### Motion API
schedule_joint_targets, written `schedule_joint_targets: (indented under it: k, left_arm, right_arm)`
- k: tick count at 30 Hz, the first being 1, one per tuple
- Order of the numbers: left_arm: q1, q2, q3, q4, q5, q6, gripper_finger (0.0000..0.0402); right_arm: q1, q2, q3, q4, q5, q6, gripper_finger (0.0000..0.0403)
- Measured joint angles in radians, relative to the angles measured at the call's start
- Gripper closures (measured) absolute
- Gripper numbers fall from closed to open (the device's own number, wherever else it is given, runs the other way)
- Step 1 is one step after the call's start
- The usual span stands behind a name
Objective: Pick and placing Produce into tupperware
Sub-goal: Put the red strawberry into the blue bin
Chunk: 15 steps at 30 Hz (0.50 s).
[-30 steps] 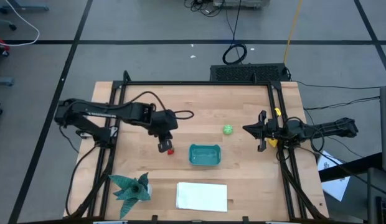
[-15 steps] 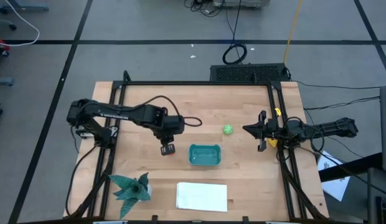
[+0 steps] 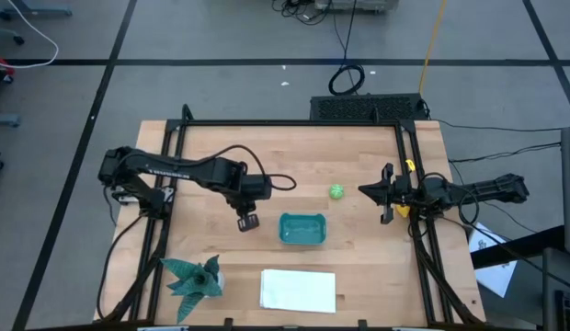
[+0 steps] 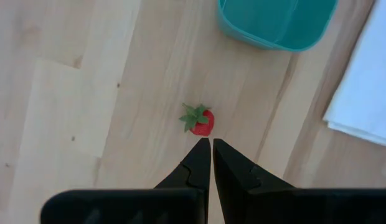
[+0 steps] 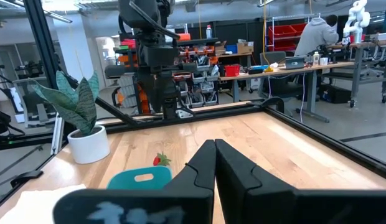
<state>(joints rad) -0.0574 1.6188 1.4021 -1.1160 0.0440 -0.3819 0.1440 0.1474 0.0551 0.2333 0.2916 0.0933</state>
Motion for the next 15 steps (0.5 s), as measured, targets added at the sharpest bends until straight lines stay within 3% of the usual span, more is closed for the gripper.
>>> schedule_joint_targets:
  k: [15]
  left_arm:
    - [-0.025,0.0,-0.001,0.002,-0.052,-0.108,0.038]
  right_arm:
    - [0.0,0.0,0.0,0.0,0.0,0.0,0.0403]
